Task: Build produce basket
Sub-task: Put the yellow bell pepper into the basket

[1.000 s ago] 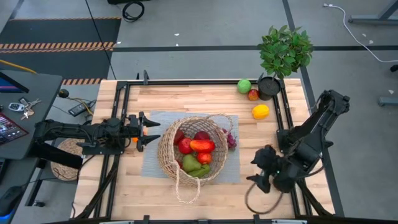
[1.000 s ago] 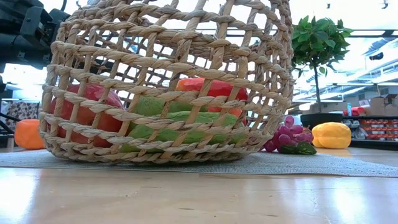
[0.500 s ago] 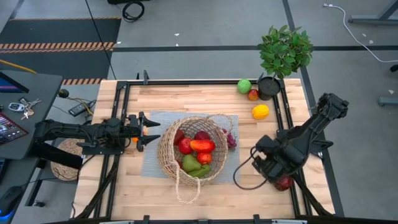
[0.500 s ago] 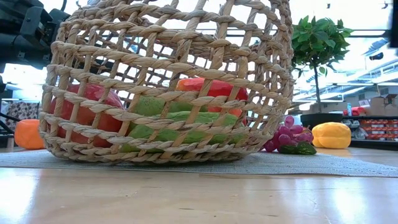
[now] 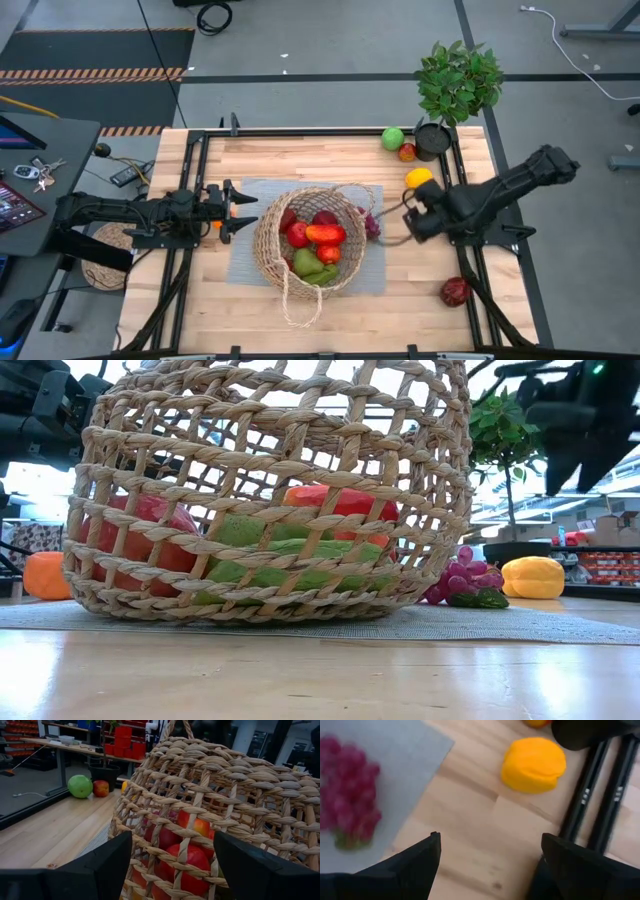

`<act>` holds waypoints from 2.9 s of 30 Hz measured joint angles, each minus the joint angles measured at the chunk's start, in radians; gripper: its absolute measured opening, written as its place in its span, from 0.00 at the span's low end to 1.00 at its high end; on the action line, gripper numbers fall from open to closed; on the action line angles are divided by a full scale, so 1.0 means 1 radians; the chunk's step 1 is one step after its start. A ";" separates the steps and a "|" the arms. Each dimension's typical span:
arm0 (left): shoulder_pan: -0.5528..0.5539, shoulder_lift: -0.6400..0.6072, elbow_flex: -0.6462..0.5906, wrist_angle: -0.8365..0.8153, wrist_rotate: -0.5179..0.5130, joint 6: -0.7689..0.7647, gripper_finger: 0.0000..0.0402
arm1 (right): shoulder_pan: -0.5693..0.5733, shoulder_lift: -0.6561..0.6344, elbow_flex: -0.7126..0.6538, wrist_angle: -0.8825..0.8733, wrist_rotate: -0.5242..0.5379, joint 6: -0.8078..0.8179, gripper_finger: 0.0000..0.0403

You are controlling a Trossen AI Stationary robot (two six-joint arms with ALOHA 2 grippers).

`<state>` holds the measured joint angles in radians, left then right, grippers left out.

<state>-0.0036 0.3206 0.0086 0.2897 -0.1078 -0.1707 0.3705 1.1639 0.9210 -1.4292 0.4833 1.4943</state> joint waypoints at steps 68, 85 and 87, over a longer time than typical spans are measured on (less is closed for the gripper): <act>0.000 0.000 0.000 0.000 0.000 0.000 0.71 | -0.896 0.065 -0.242 0.662 -0.233 -0.786 0.86; 0.000 0.000 0.000 0.000 0.000 0.000 0.71 | -0.659 -0.225 -0.121 0.714 -0.162 -0.747 0.86; 0.000 0.000 0.000 0.000 0.000 0.000 0.71 | -0.624 -0.232 -0.120 0.719 -0.189 -0.798 0.86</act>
<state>-0.0033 0.3203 0.0086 0.2901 -0.1078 -0.1707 -0.2535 0.9318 0.8005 -0.7107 0.2945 0.6966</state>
